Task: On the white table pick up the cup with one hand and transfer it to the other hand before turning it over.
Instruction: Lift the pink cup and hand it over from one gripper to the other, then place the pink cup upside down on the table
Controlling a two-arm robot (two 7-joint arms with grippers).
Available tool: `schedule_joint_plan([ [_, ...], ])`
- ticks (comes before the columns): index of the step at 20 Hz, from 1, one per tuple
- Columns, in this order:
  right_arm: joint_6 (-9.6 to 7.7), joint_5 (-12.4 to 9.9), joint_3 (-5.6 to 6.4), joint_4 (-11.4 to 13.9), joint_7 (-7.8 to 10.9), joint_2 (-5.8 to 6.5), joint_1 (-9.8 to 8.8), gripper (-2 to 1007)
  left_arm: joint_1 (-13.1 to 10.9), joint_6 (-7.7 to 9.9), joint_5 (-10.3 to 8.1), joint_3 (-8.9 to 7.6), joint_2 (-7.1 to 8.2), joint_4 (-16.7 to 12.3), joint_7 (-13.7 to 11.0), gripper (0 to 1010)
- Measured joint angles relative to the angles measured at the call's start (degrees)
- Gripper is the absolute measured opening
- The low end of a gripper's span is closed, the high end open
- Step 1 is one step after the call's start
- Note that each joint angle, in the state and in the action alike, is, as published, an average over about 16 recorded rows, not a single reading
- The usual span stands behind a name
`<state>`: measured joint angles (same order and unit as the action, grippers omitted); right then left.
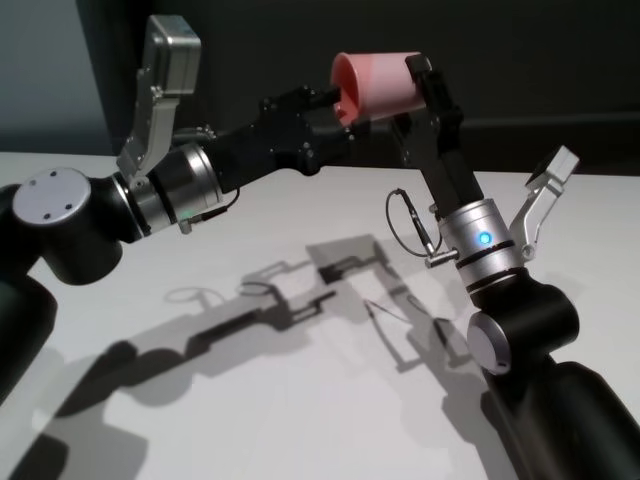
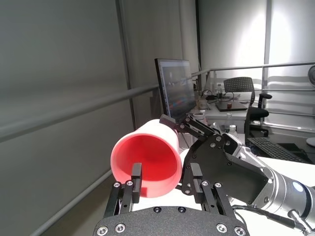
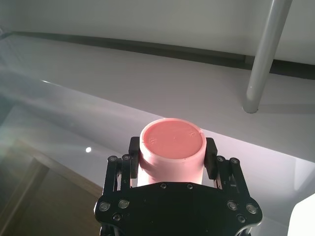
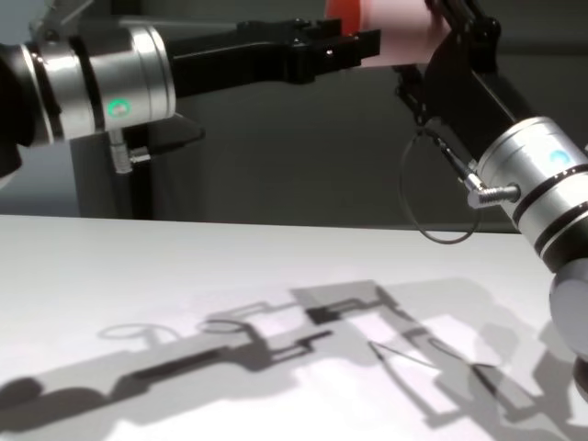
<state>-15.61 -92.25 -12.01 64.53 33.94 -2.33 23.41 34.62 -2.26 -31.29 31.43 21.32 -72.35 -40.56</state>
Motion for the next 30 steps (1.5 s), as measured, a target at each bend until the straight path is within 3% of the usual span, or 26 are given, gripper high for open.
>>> schedule_joint_plan([
  [6, 0.0, 0.0, 0.0, 0.0, -0.01, 0.0, 0.0, 738, -4.2, 1.7, -0.49, -1.84, 3.61, -6.4, 4.3, 792],
  [12, 0.0, 0.0, 0.0, 0.0, -0.02, 0.0, 0.0, 738, -8.1, 2.86, -0.03, -4.07, 5.55, -11.2, 9.6, 930],
  [18, 0.0, 0.0, 0.0, 0.0, -0.03, 0.01, 0.0, 738, -11.6, 3.69, 1.26, -6.61, 5.99, -14.5, 15.5, 994],
  [30, 0.0, 0.0, 0.0, 0.0, -0.02, 0.01, 0.0, 738, -18.1, 5.46, 5.68, -11.3, 5.11, -19.1, 27.4, 1001],
])
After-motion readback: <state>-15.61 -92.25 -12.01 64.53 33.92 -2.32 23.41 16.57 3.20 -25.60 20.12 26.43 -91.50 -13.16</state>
